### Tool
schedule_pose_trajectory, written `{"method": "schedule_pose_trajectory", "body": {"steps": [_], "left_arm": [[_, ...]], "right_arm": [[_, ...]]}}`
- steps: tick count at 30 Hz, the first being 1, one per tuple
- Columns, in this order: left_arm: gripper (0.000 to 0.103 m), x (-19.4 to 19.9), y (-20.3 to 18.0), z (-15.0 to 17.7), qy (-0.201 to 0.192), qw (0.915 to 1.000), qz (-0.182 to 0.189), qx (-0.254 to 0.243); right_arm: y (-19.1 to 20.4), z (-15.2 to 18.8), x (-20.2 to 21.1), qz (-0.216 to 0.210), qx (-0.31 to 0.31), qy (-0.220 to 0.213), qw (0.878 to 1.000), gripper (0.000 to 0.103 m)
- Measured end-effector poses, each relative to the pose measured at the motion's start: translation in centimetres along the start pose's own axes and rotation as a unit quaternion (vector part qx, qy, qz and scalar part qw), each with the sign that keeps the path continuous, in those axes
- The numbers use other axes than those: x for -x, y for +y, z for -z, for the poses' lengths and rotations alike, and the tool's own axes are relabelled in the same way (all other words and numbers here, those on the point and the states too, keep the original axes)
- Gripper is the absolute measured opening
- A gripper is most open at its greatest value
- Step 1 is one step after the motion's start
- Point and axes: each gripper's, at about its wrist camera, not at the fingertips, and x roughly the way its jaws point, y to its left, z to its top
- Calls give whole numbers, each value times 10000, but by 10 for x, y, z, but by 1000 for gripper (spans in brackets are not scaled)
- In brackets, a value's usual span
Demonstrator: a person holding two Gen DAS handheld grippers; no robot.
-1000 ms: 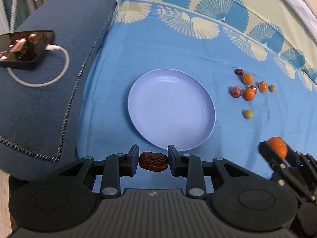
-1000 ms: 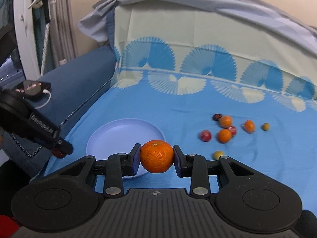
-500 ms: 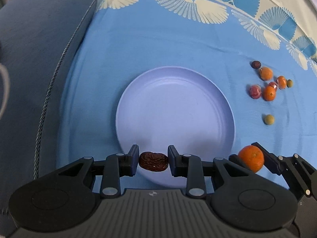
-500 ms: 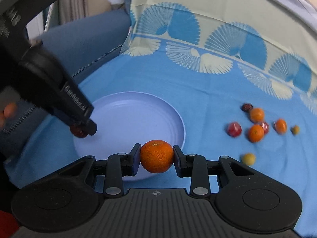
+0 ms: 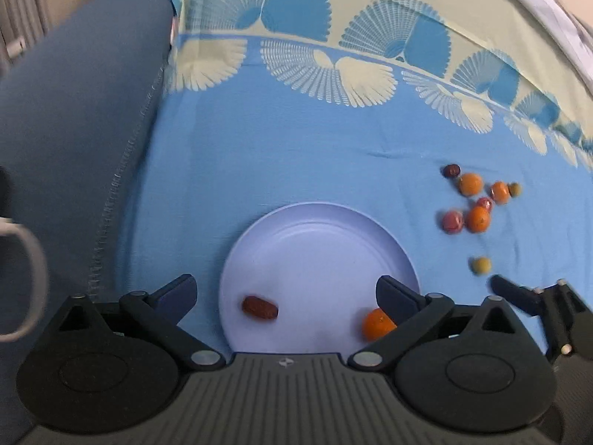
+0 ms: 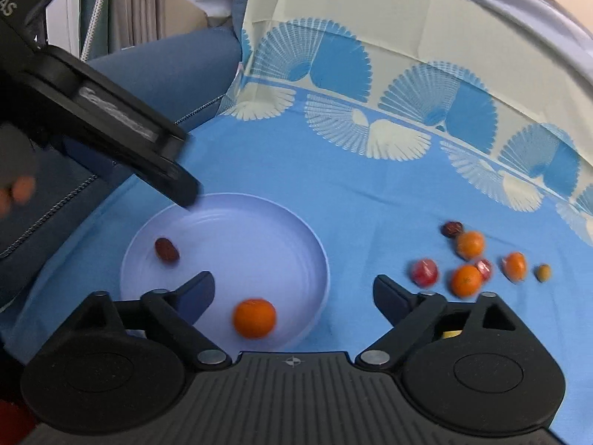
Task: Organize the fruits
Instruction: 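Carry both fruits over the plate and release them from both grippers, then move both tools back toward the fruit cluster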
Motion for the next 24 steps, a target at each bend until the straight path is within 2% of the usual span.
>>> {"method": "schedule_pose_trajectory", "body": {"steps": [3, 7, 11, 19, 24], "left_arm": [[103, 22, 3, 21, -93, 9994, -328, 25], [103, 45, 0, 54, 84, 9990, -449, 19], [103, 60, -11, 76, 185, 9986, -486, 40], [103, 99, -43, 95, -231, 9972, -646, -297], [103, 111, -55, 104, -254, 9970, -660, -321]], "right_arm": [[0, 17, 23, -66, -199, 194, 9996, 95], [6, 34, 47, -157, -351, 360, 9986, 96], [9, 31, 69, -5, -253, 17, 9997, 100], [10, 40, 110, 209, -277, -473, 9983, 102], [5, 45, 128, 336, -374, -682, 9964, 102]]}}
